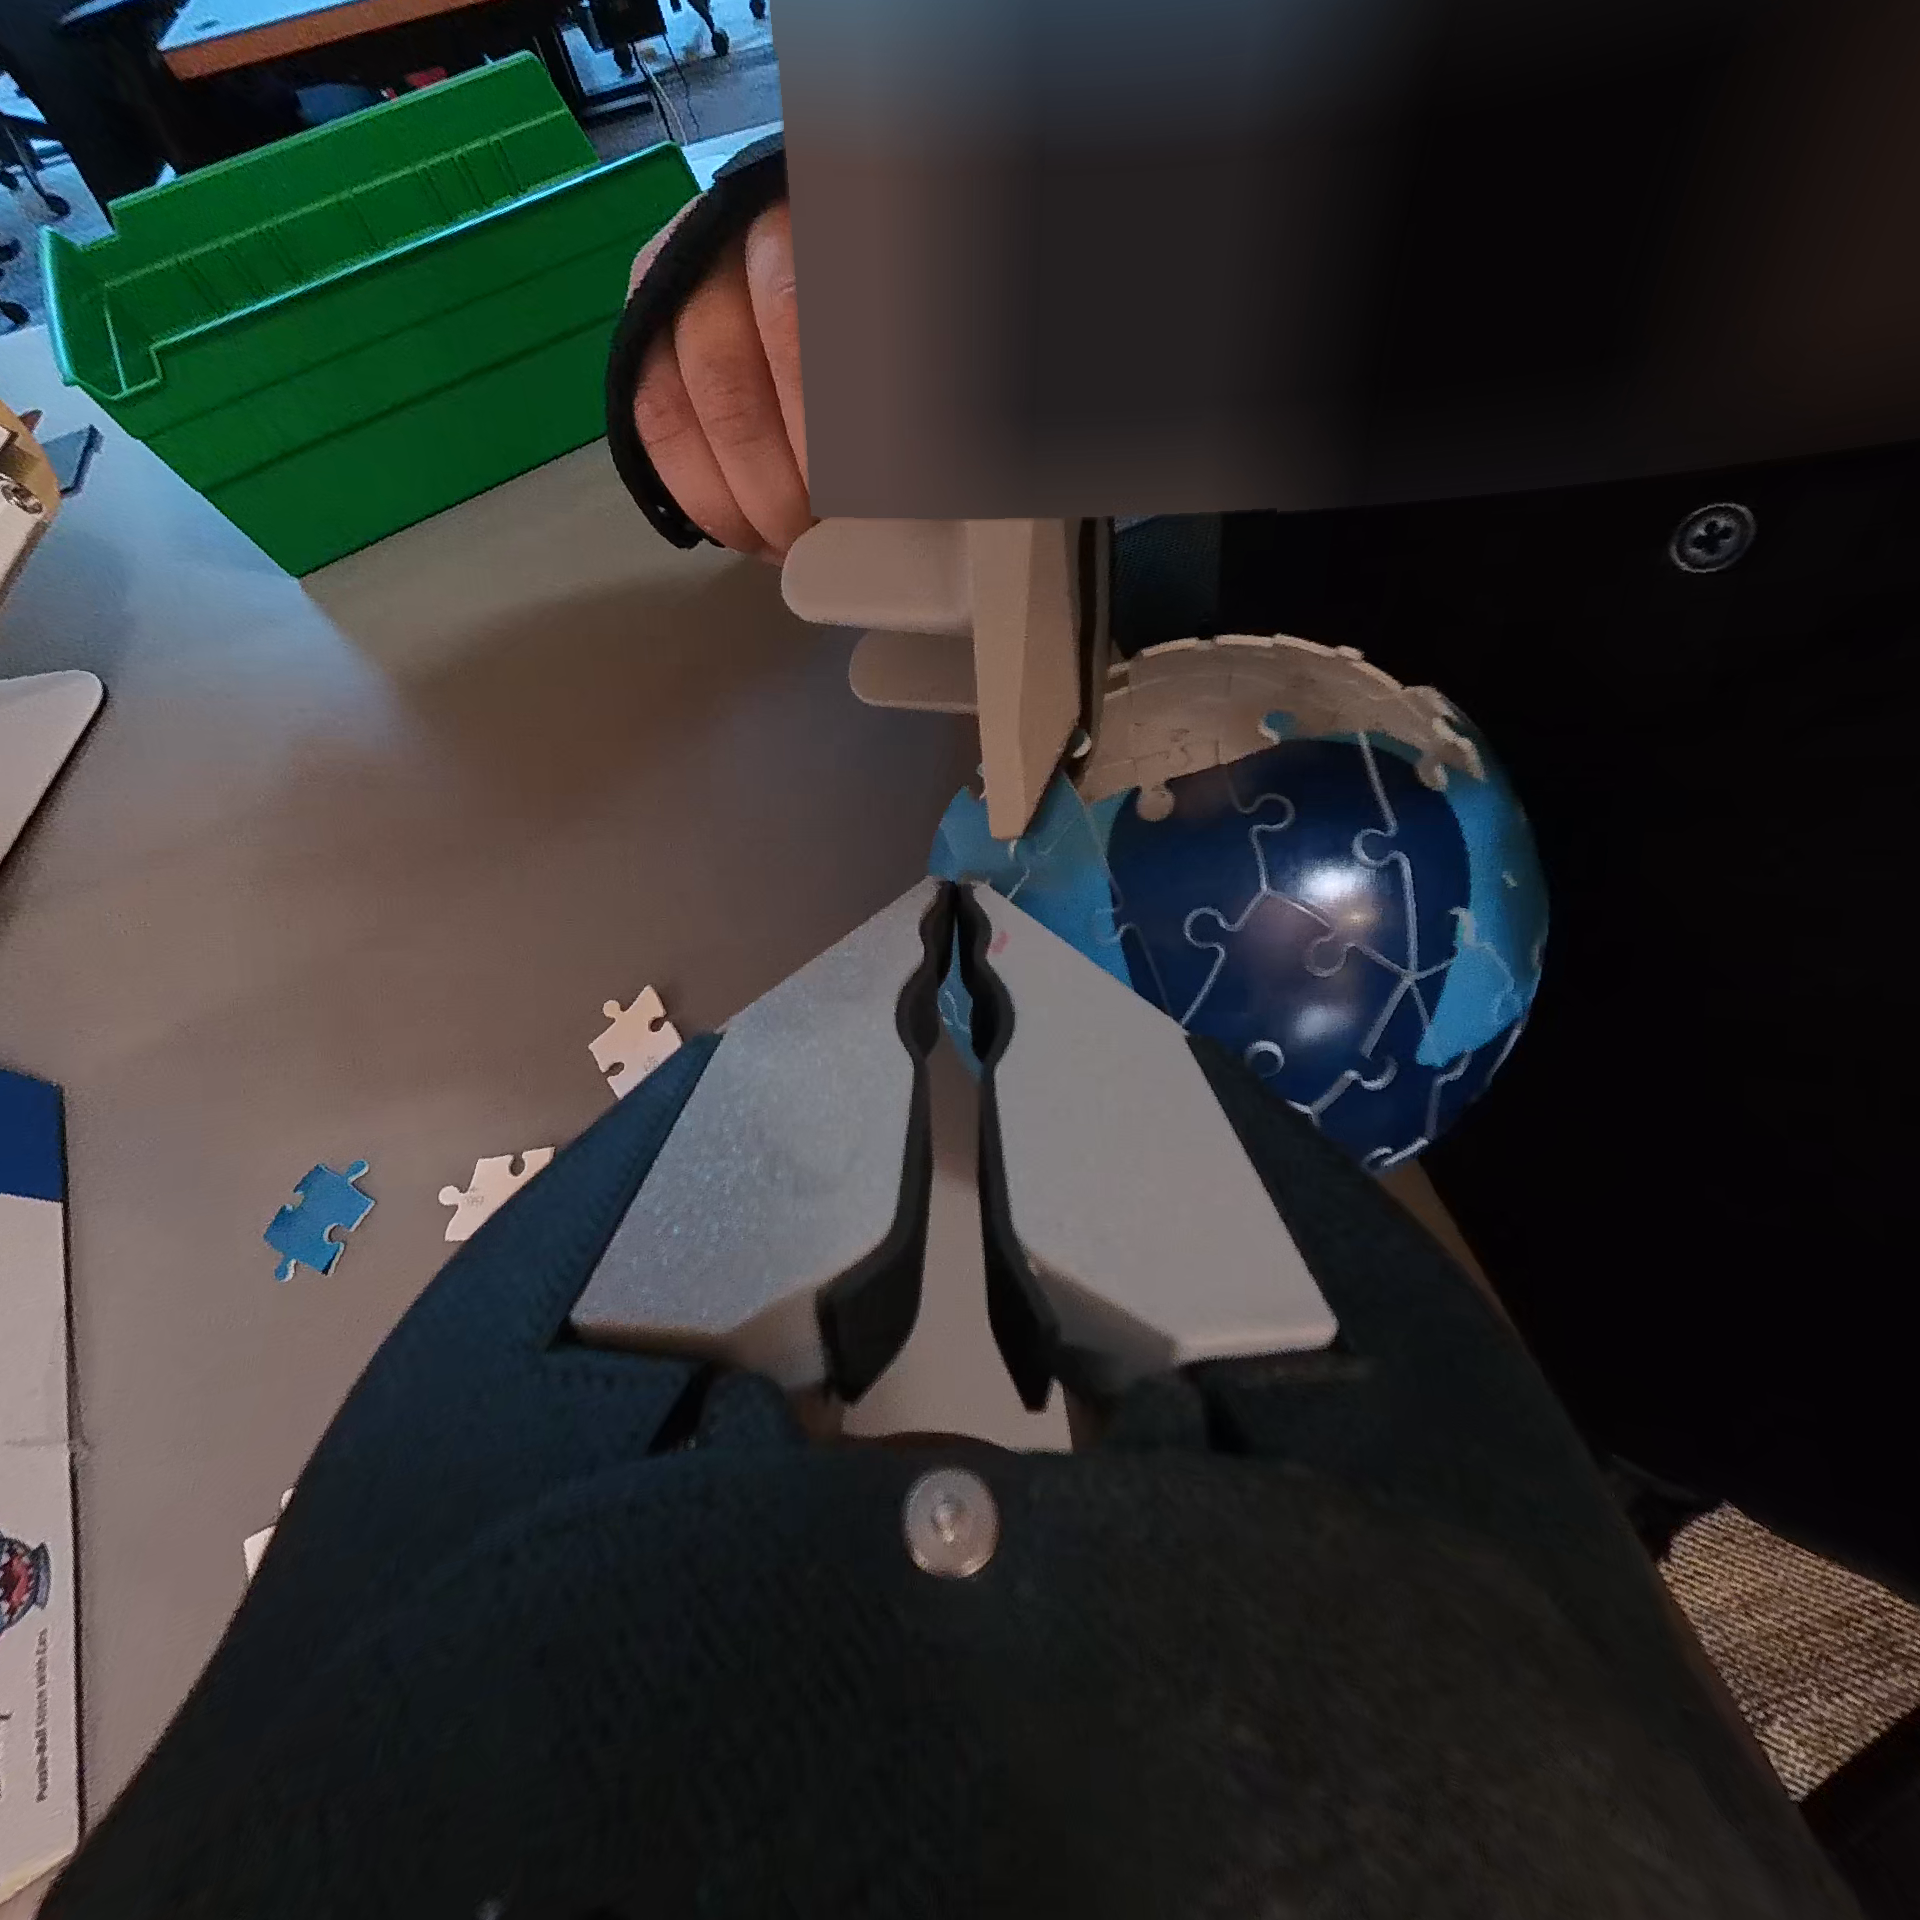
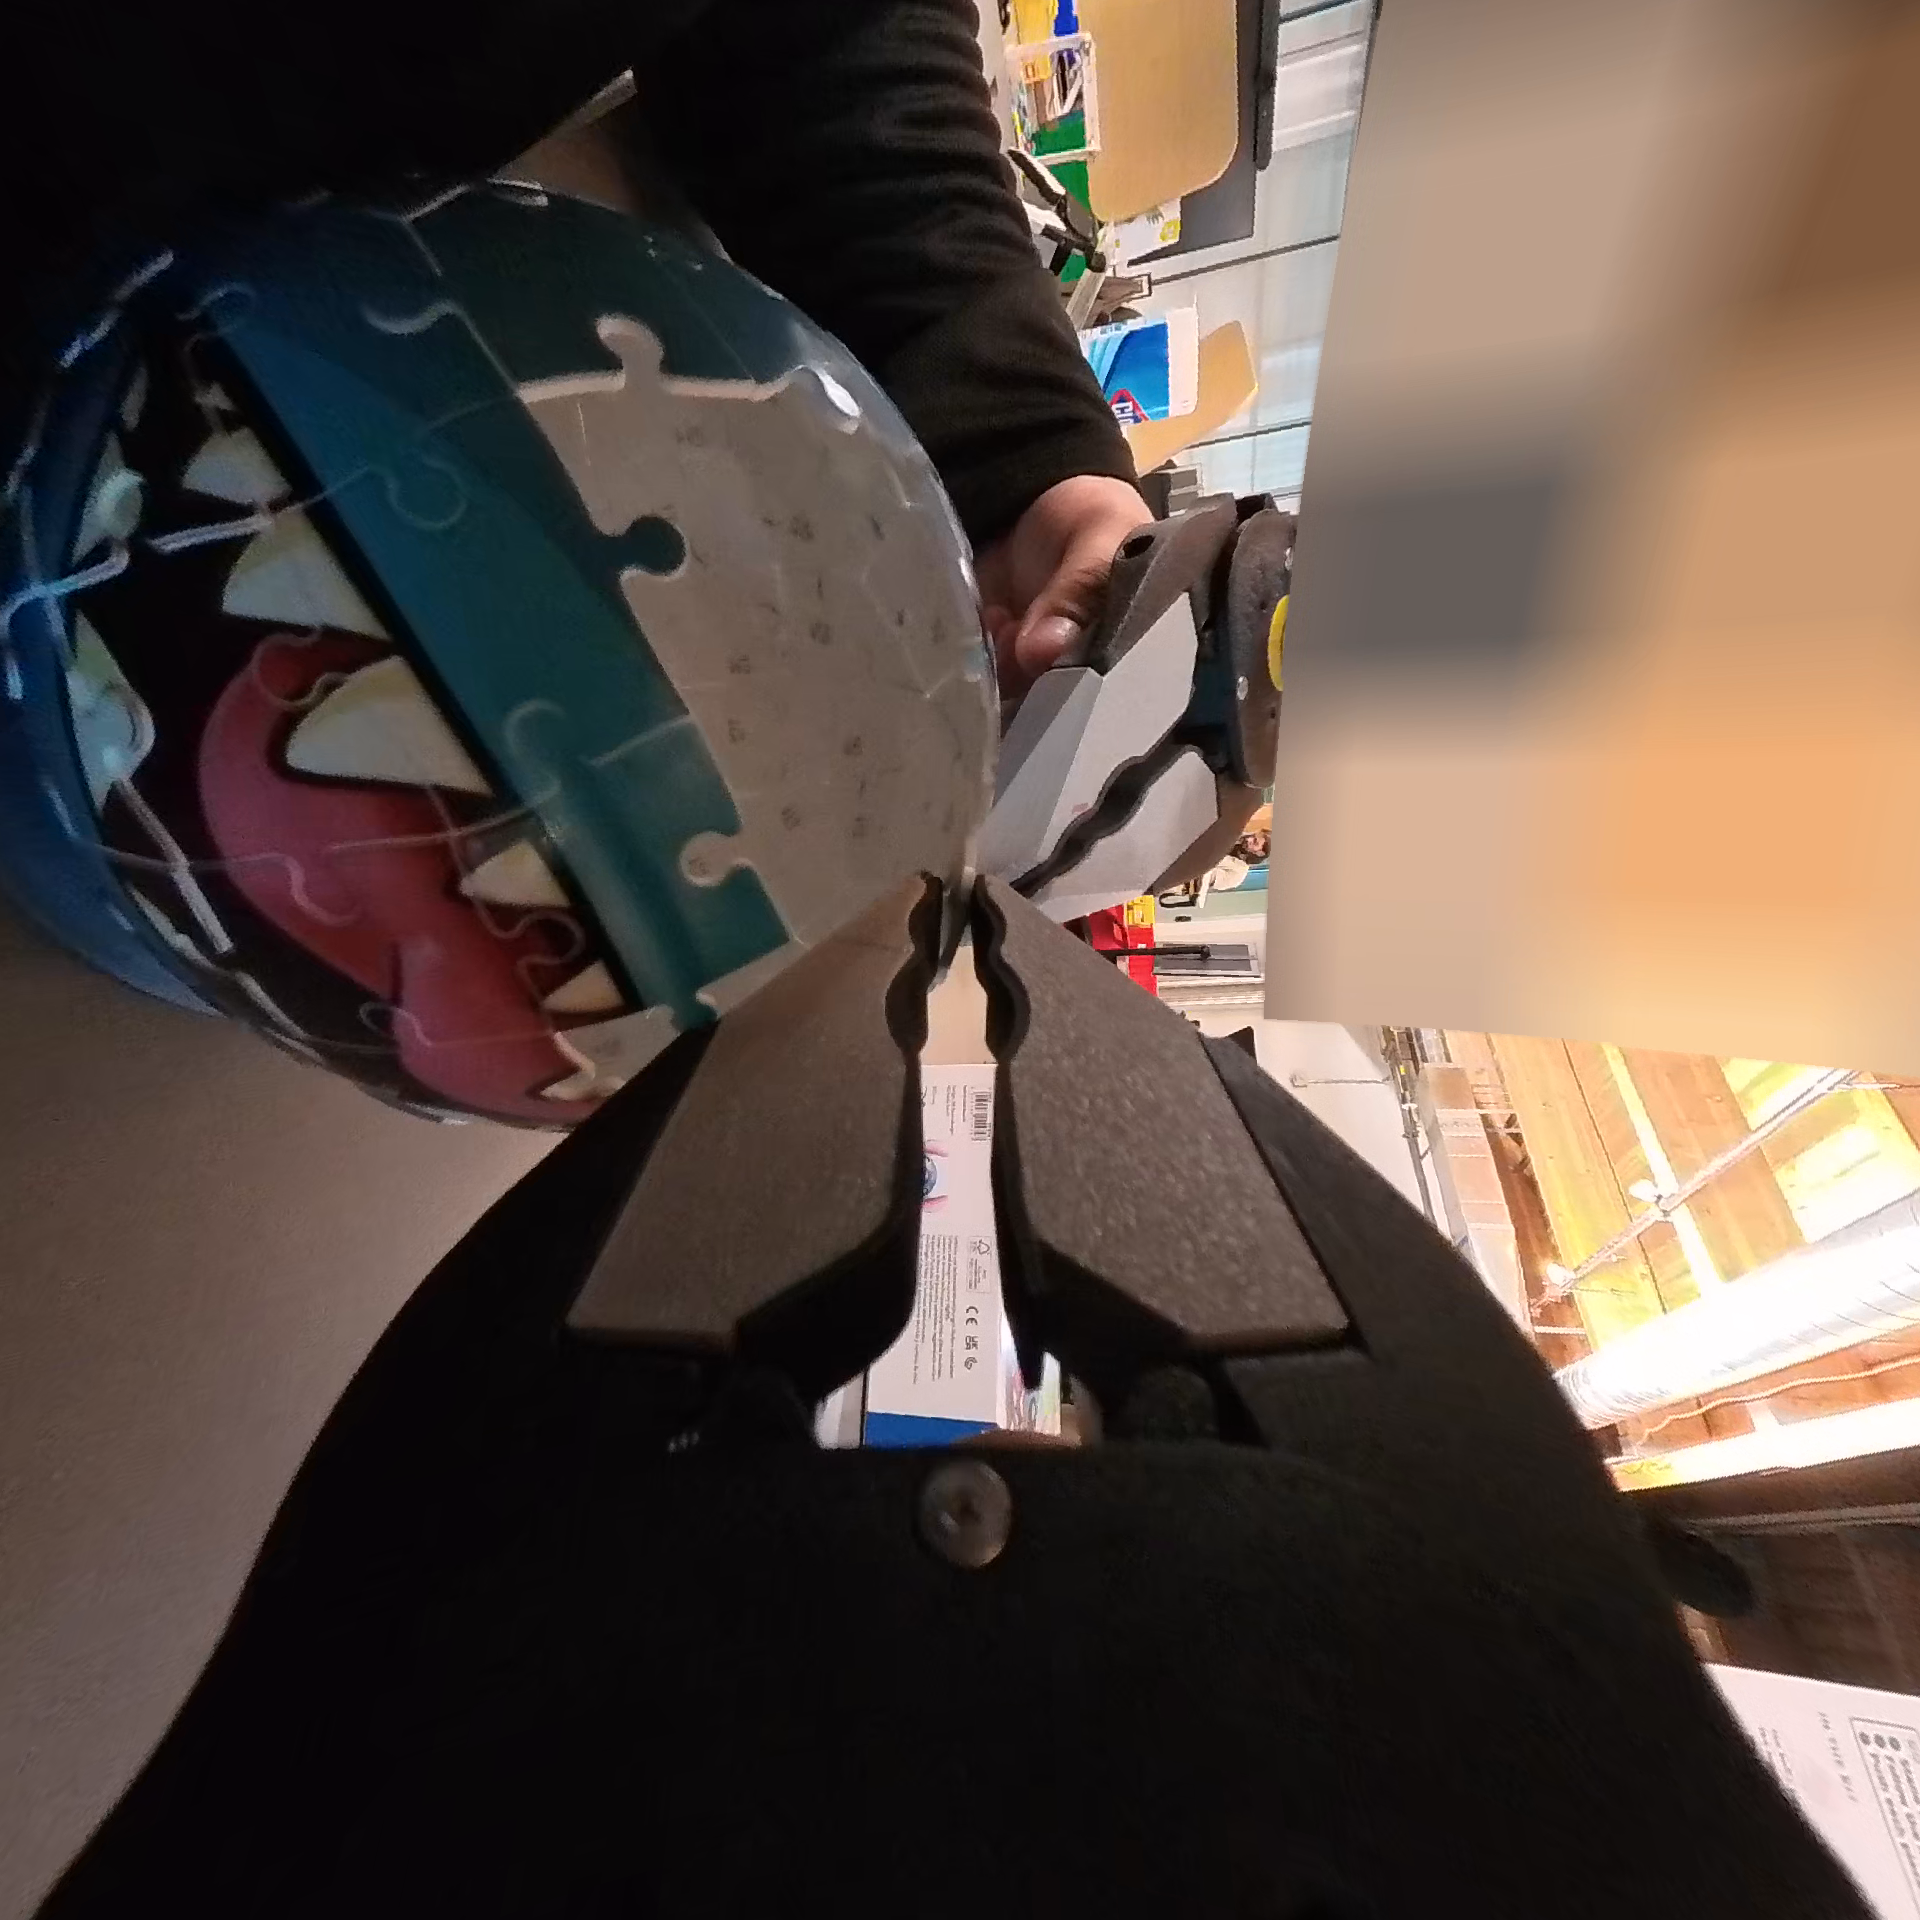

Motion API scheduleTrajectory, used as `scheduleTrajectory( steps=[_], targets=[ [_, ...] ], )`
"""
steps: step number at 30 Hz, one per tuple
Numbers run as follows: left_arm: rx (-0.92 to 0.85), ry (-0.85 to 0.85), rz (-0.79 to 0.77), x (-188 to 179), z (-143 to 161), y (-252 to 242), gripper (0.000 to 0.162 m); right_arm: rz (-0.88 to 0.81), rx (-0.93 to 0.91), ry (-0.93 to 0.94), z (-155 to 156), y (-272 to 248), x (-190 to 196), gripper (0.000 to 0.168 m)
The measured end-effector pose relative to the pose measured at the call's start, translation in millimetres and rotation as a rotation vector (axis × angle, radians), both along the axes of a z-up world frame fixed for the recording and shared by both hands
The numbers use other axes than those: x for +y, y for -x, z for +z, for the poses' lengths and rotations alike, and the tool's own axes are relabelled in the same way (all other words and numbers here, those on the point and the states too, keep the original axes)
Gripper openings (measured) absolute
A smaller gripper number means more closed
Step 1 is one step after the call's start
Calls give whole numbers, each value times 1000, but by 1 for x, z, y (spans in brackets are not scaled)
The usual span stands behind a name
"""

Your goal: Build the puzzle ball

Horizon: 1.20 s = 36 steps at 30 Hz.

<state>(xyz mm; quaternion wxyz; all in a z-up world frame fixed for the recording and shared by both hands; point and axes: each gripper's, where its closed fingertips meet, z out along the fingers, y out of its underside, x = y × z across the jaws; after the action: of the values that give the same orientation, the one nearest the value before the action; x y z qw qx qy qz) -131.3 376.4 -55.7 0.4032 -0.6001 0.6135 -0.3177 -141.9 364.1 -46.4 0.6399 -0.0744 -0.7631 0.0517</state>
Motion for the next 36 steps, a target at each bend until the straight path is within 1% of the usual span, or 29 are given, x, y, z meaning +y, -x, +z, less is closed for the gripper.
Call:
scheduleTrajectory(
  steps=[1,6,10,13,21,27,31,36],
  targets=[
    [1,0,-1,0,0,0,0,0,-1,1,0,0,0,1],
    [0,4,-3,0,0,0,0,4,0,29,1,1,1,1],
    [0,5,-4,0,0,1,0,7,-32,120,1,0,2,1],
    [1,9,-5,0,-1,1,0,5,-31,112,0,1,3,1],
    [4,8,-7,0,-1,2,0,-6,-43,169,-1,2,3,0],
    [0,8,7,7,1,2,0,1,-50,197,-1,2,3,0],
    [36,26,-28,8,-2,0,0,6,-50,199,-2,2,2,0],
    [77,91,-78,7,-9,-1,0,8,-51,196,-2,1,2,0]
  ],
)
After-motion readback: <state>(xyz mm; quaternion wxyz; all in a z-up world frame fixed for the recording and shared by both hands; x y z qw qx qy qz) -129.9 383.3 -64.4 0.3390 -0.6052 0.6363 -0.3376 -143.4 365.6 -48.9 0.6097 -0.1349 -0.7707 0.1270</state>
